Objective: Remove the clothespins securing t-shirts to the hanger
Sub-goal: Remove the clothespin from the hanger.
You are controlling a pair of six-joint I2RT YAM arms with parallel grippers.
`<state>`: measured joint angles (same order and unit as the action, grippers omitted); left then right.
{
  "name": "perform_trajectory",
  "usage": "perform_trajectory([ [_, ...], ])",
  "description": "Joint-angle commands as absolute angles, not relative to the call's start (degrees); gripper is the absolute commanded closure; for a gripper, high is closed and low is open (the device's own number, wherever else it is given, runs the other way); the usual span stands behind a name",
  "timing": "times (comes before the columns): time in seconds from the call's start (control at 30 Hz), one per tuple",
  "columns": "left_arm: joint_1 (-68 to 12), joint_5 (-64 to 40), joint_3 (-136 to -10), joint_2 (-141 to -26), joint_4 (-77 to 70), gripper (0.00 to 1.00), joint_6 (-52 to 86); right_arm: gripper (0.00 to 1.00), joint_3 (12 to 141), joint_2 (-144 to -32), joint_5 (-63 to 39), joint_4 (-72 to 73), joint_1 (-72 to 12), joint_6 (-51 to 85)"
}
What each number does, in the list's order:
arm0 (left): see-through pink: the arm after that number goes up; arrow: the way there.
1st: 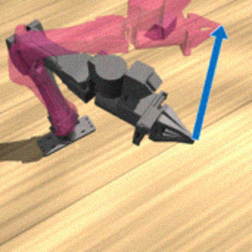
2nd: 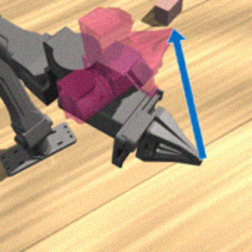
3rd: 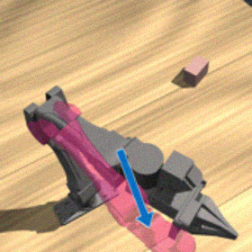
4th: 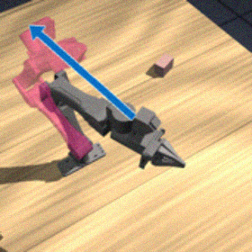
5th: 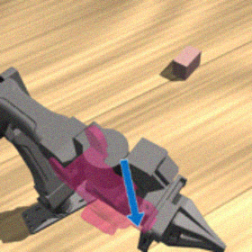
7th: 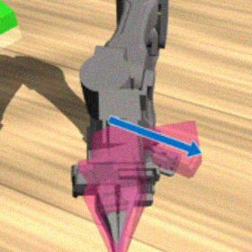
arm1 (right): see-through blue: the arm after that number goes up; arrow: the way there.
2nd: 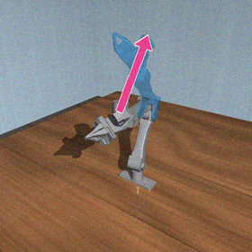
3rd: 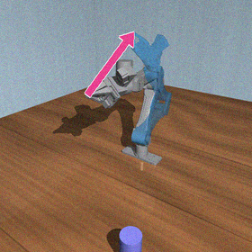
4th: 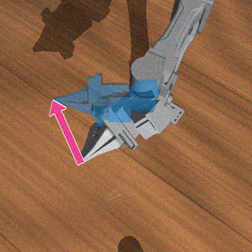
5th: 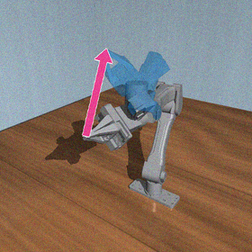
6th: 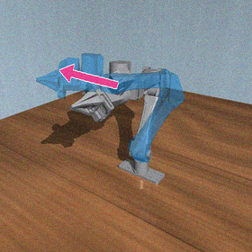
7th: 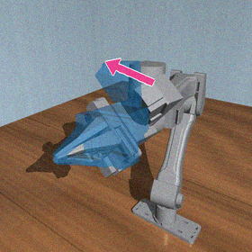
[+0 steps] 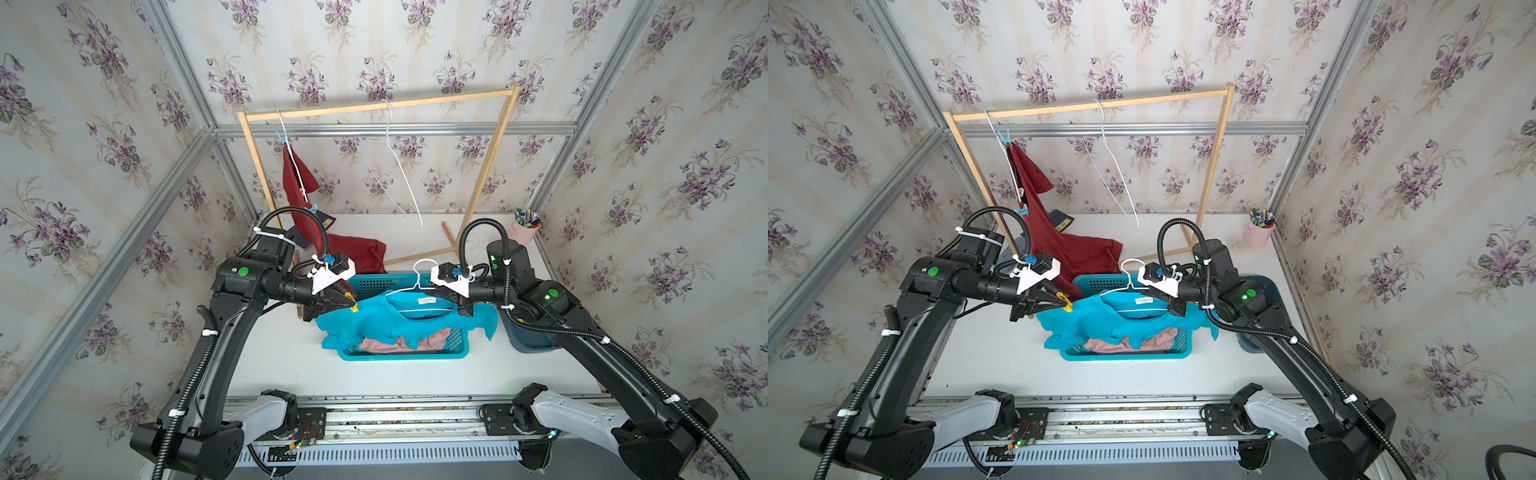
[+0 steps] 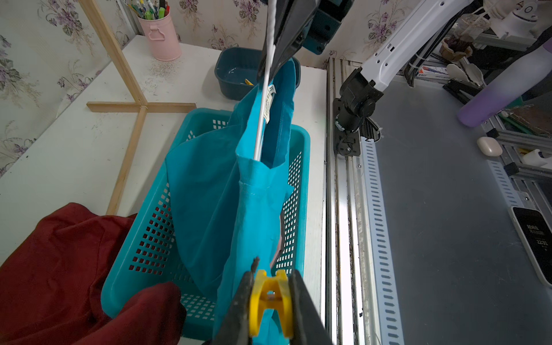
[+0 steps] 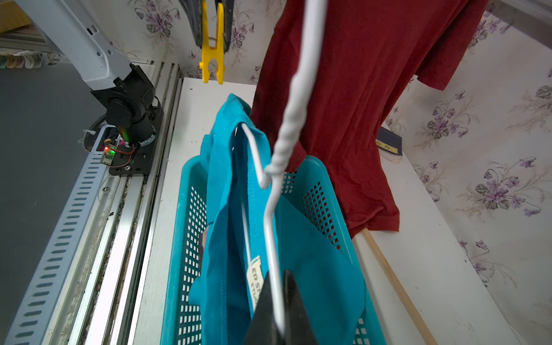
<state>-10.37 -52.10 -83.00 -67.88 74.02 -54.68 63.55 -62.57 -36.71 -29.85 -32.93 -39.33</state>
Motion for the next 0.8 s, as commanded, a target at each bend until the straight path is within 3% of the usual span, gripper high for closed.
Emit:
perform_trajectory([
  [0.0, -10.4, -52.2, -83.6, -67.6, 74.1, 1.00, -54.9, 1.00, 63.5, -63.0, -34.8, -28.8, -32.9, -39.2],
  [0.23, -10.4, -52.1, -84.1, -66.8, 72.7, 1.00, -54.7, 1.00, 63.9, -62.2, -30.9, -28.8, -32.9, -39.4],
  [0.57, -10.4, -52.1, -82.4, -64.3, 68.8, 1.00, -53.1, 1.00, 62.5, -68.4, -38.9, -21.0, -33.5, -33.9],
  [0.77, -10.4, -52.2, -80.9, -63.2, 67.0, 1.00, -52.3, 1.00, 55.1, -73.5, -44.0, -9.2, -33.4, -25.7],
])
